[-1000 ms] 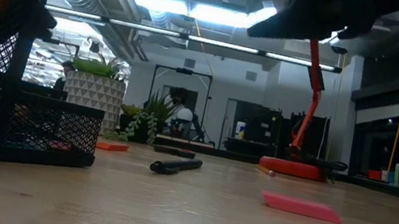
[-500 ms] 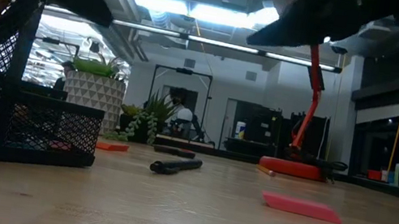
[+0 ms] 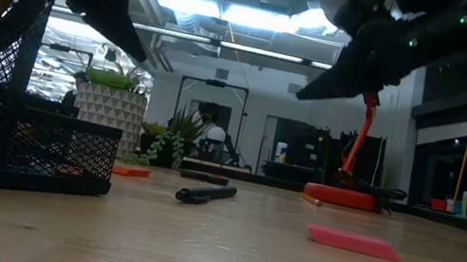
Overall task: Pick and place office supplies into organizer
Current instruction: Put the orange eraser into the black desk organizer
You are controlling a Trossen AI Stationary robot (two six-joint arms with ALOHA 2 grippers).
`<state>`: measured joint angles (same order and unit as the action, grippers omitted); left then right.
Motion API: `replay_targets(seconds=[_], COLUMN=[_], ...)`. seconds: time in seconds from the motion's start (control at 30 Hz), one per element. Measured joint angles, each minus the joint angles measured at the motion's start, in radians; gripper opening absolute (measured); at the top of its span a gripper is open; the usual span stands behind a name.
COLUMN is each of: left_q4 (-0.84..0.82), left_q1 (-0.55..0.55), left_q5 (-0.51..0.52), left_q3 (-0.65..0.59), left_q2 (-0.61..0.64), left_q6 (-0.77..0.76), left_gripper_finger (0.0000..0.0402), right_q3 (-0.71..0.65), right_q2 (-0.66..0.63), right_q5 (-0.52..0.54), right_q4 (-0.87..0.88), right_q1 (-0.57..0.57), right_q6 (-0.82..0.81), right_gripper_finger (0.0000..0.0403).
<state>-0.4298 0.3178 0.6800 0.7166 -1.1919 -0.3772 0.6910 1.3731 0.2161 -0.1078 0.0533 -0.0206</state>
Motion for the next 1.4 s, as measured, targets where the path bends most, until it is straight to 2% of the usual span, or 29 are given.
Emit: replay_targets(seconds=[0.13, 0.23, 0.33, 0.5, 0.8, 0.97, 1.2, 1.4], left_q4=[0.015, 0.015, 0.024, 0.058, 0.068, 0.048, -0.143, -0.242], left_q1=[-0.035, -0.065, -0.105, -0.170, -0.227, -0.229, -0.228, -0.238], left_q5=[-0.001, -0.012, -0.087, -0.278, -0.457, -0.508, -0.520, -0.525], left_q3=[0.000, 0.000, 0.000, 0.000, 0.000, 0.003, 0.129, 0.230], left_q2=[0.000, 0.000, 0.000, 0.000, 0.000, -0.001, -0.094, -0.191], left_q6=[0.098, 0.172, 0.220, 0.271, 0.243, 0.178, 0.094, 0.014], left_gripper_finger=[0.0007, 0.0003, 0.0002, 0.0002, 0.0002, 0.0001, 0.0002, 0.0003], right_q3=[0.000, 0.000, 0.000, 0.000, 0.000, 0.000, 0.000, 0.001], right_q2=[-0.007, -0.006, -0.006, -0.006, -0.006, -0.006, -0.006, -0.006], right_q5=[0.002, 0.002, 0.002, 0.002, 0.002, 0.002, 0.002, 0.003], right_q4=[0.065, 0.099, 0.104, 0.104, 0.104, 0.103, 0.094, 0.073], right_q1=[-0.029, -0.044, -0.051, -0.054, -0.054, -0.056, -0.089, -0.118], right_q6=[-0.027, -0.027, -0.025, 0.001, 0.002, 0.002, 0.000, -0.001], right_gripper_finger=[0.0000, 0.0000, 0.0000, 0.0000, 0.0000, 0.0000, 0.0000, 0.0000])
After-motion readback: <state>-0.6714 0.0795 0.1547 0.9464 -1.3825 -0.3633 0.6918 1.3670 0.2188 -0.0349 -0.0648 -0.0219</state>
